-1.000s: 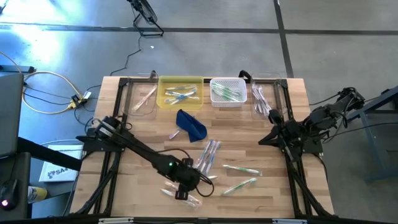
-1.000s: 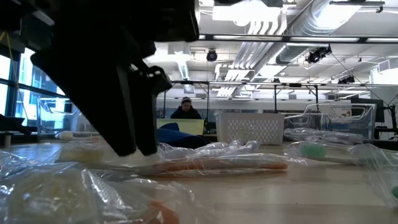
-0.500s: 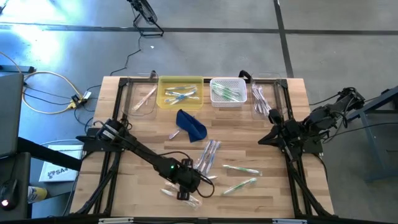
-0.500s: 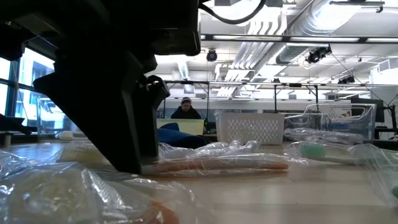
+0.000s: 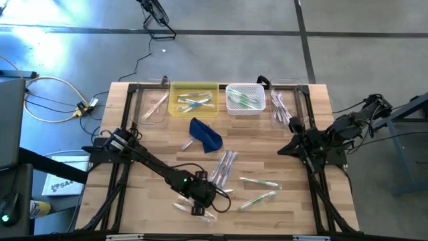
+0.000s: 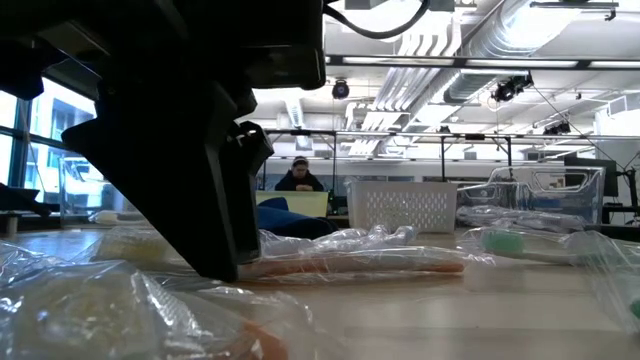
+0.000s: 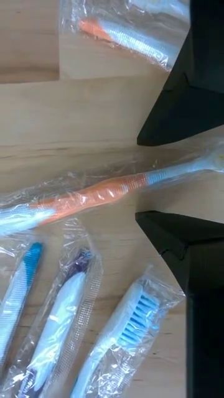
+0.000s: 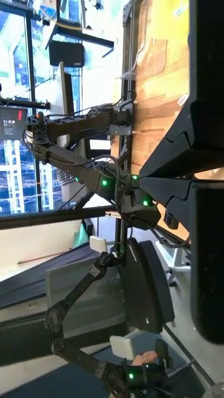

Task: Pick & Place Toothbrushes
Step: Put the orange toothbrush into the left transparent bin

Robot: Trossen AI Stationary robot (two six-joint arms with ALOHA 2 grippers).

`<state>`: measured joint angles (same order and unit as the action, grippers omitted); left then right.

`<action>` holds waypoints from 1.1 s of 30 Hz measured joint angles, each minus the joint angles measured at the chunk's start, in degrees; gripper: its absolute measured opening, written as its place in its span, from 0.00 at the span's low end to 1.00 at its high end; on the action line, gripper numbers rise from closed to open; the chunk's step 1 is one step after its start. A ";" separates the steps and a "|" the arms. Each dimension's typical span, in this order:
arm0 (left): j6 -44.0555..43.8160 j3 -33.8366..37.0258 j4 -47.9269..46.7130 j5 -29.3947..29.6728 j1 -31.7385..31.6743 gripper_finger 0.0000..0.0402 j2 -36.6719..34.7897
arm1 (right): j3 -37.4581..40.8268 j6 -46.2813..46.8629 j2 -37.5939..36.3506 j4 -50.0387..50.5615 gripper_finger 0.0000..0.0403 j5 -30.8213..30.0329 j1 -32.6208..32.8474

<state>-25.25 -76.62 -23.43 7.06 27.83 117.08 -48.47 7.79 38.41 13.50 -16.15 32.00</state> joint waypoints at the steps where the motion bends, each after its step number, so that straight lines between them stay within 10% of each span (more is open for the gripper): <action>1: -0.31 0.00 0.03 0.02 0.00 0.46 0.00 | 0.00 -0.02 0.00 0.00 0.01 -0.07 -0.01; 15: -0.02 0.04 -0.04 -0.09 -0.04 0.45 0.00 | 0.00 -0.37 0.00 0.00 0.01 -0.29 0.00; 33: 0.76 0.09 0.21 -0.05 -0.11 0.12 0.02 | 0.00 -0.33 -0.15 0.00 0.01 -0.57 -0.01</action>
<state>-24.49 -76.53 -23.22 7.00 27.73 117.10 -48.47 7.46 38.27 13.50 -16.72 31.99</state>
